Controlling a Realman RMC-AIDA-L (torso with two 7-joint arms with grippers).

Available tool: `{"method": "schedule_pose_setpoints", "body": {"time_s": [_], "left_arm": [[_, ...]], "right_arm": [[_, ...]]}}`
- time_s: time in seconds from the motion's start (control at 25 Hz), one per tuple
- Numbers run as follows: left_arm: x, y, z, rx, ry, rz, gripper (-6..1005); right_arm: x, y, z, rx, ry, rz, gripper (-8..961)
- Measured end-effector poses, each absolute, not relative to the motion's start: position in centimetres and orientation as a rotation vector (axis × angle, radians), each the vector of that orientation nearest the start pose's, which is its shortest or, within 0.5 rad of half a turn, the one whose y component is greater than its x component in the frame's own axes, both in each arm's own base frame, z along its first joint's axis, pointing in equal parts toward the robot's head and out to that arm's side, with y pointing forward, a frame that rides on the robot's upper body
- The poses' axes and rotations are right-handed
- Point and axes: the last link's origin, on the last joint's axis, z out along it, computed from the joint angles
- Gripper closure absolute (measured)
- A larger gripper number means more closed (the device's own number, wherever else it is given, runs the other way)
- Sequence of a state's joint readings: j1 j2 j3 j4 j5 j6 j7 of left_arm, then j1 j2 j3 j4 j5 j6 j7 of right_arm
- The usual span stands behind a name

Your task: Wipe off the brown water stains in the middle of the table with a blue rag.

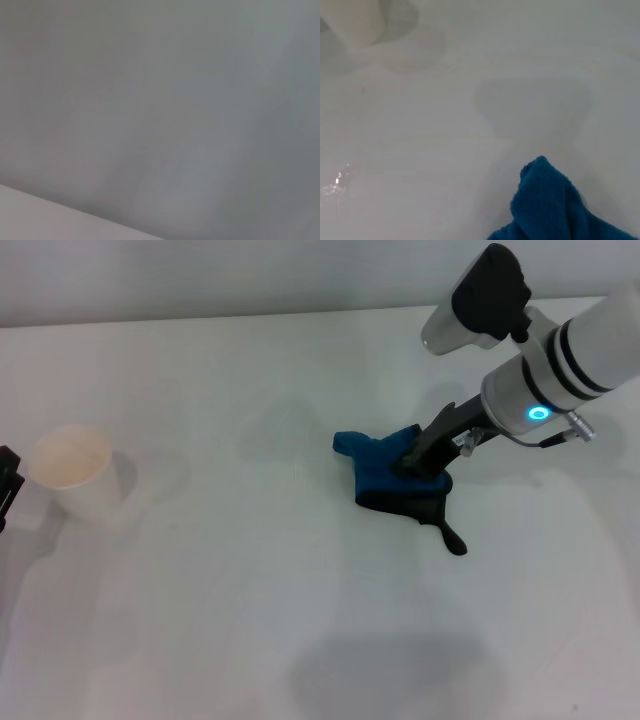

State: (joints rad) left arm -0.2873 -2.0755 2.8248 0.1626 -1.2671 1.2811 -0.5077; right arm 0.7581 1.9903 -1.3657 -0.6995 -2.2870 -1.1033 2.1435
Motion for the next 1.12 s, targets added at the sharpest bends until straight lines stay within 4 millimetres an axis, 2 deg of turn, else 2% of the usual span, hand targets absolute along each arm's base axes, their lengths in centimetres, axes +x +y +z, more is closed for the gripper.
{"method": "schedule_pose_setpoints", "body": {"time_s": [0.6,0.96,1.04,1.08,1.12], "left_arm": [[-36.0,26.1,-3.0,-1.53,-0.916,-0.914,107],[-36.1,26.1,-2.8,-1.513,-0.918,-0.916,107],[-36.0,26.2,-2.8,-1.513,-0.916,-0.919,107],[-36.0,26.2,-2.8,-1.513,-0.914,-0.92,107],[-36.0,26.3,-2.8,-1.512,-0.914,-0.921,107]], "right_arm": [[24.0,39.7,-4.2,-2.652,0.851,-0.262,856],[24.0,39.3,-2.4,-2.585,0.844,-0.084,573],[24.0,39.0,-1.7,-2.566,0.856,0.0,523],[24.2,39.0,-0.5,-2.516,0.898,0.138,498],[24.2,39.0,-0.5,-2.516,0.898,0.138,473]]}}
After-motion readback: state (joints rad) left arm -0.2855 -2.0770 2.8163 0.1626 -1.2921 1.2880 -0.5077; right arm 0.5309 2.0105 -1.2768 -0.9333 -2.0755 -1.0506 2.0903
